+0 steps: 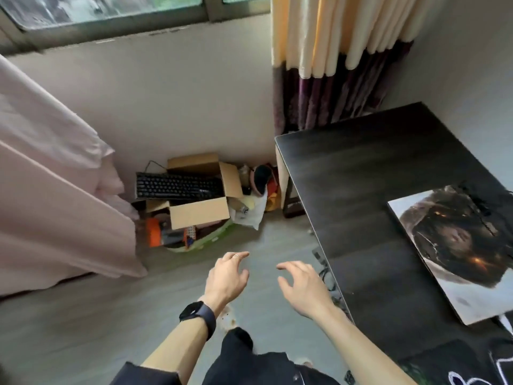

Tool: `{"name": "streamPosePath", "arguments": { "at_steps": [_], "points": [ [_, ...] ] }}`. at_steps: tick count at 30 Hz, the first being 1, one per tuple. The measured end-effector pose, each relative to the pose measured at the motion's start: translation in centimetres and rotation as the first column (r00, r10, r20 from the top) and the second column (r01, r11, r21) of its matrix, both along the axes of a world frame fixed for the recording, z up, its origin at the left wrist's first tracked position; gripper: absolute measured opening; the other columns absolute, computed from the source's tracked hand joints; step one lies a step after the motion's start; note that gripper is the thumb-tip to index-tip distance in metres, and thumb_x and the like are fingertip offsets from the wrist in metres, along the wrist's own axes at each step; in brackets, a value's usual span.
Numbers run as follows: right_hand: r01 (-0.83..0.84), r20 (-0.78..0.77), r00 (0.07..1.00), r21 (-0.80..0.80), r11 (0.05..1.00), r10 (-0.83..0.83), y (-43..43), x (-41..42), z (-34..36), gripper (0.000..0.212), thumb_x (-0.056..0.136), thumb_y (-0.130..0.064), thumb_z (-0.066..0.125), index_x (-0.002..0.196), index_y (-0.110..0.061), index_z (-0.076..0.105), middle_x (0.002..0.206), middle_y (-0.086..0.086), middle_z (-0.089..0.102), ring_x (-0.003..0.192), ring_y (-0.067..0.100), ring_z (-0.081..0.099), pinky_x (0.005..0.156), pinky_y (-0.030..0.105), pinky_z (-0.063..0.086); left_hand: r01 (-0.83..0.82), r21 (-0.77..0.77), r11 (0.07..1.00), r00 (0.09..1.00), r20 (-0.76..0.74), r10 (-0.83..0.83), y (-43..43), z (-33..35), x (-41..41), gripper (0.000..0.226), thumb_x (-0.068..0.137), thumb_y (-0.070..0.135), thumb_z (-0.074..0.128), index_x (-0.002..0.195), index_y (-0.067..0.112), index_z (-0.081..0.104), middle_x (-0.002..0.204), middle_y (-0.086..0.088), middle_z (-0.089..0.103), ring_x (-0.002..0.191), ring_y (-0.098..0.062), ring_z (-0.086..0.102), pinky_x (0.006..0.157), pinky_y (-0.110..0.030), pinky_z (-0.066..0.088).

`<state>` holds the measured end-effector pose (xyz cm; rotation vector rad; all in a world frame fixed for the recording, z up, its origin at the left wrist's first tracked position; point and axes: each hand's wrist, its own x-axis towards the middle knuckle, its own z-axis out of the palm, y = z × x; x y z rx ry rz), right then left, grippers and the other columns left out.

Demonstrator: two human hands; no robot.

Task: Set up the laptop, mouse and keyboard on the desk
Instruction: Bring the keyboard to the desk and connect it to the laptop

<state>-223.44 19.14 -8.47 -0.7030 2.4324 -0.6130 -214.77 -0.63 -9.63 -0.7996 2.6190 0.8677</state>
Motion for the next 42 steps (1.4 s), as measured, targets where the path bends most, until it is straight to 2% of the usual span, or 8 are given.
{"name": "streamPosePath", "arguments": {
  "at_steps": [14,26,29,32,35,37,40,42],
  "points": [
    [-0.034,0.203,0.978,-0.025,0.999,0.039,-22.3,-1.9,-0.2,0.035,0.098,-0.042,0.048,0.131,-0.034,0.053,0.123,-0.016,0.055,0.122,0.006,0.049,0.102,0.028,0.042,-0.203,-0.015,0.979,0.979,0.018,0.204,-24.9,-0.8,1.4,0.046,0.089,0.037,0.049,0.135,0.033,0.053,0.138,0.005,0.053,0.126,-0.016,0.051,0.103,-0.037,0.045],
    [-0.038,0.438,0.899,0.097,0.995,-0.009,-36.8,-13.9,-7.1,0.040,0.094,-0.037,0.054,0.133,-0.028,0.053,0.120,-0.011,0.062,0.110,0.007,0.059,0.097,0.027,0.048,-0.319,0.055,0.946,0.942,0.130,0.309,-36.5,-3.5,-6.7,0.044,0.092,0.035,0.050,0.136,0.032,0.050,0.140,0.007,0.050,0.127,-0.014,0.049,0.104,-0.034,0.043],
    [-0.031,0.515,0.856,0.149,0.988,-0.051,-42.1,-18.3,-10.3,0.042,0.095,-0.035,0.053,0.136,-0.024,0.051,0.117,-0.009,0.062,0.108,0.010,0.060,0.091,0.025,0.046,-0.271,0.026,0.962,0.946,0.193,0.261,-40.8,-4.5,-10.0,0.045,0.093,0.037,0.049,0.138,0.032,0.048,0.141,0.008,0.049,0.129,-0.013,0.046,0.105,-0.033,0.041],
    [-0.023,0.575,0.809,0.234,0.972,-0.120,-46.7,-21.7,-14.2,0.043,0.096,-0.037,0.052,0.136,-0.020,0.049,0.124,-0.001,0.062,0.115,0.019,0.057,0.094,0.030,0.044,-0.195,-0.035,0.980,0.948,0.250,0.197,-45.9,-6.2,-13.3,0.047,0.094,0.038,0.049,0.140,0.031,0.046,0.144,0.006,0.046,0.131,-0.016,0.043,0.104,-0.033,0.041],
    [0.037,0.589,0.776,0.314,0.949,-0.226,-50.0,-24.4,-17.9,0.044,0.097,-0.038,0.052,0.136,-0.017,0.048,0.125,0.004,0.062,0.111,0.022,0.059,0.095,0.034,0.048,-0.104,-0.061,0.993,0.945,0.304,0.118,-50.4,-8.5,-16.8,0.049,0.095,0.040,0.050,0.143,0.030,0.044,0.146,0.004,0.042,0.132,-0.020,0.041,0.102,-0.036,0.044],
    [0.107,0.598,0.741,0.342,0.934,-0.304,-51.9,-25.6,-20.4,0.050,0.097,-0.037,0.052,0.141,-0.015,0.046,0.134,0.007,0.058,0.119,0.025,0.056,0.100,0.035,0.045,-0.010,-0.120,0.993,0.940,0.337,0.050,-53.7,-10.7,-18.8,0.053,0.095,0.042,0.051,0.145,0.027,0.041,0.148,-0.001,0.039,0.133,-0.026,0.040,0.103,-0.039,0.043],
    [0.256,0.607,0.647,0.398,0.881,-0.462,-53.7,-26.1,-25.8,0.053,0.097,-0.033,0.054,0.145,-0.011,0.044,0.137,0.010,0.055,0.128,0.030,0.052,0.106,0.037,0.041,0.125,-0.223,0.967,0.895,0.445,-0.013,-58.2,-15.8,-20.9,0.062,0.091,0.048,0.053,0.146,0.023,0.037,0.145,-0.008,0.040,0.131,-0.033,0.040,0.103,-0.045,0.039],
    [0.411,0.638,0.496,0.425,0.806,-0.589,-54.6,-25.6,-29.2,0.051,0.097,-0.022,0.051,0.145,-0.009,0.041,0.124,0.009,0.059,0.120,0.030,0.059,0.105,0.044,0.046,0.160,-0.244,0.956,0.858,0.513,-0.013,-60.5,-19.1,-21.8,0.066,0.090,0.054,0.053,0.144,0.020,0.036,0.142,-0.011,0.042,0.129,-0.035,0.040,0.101,-0.046,0.039]
  ]
}}
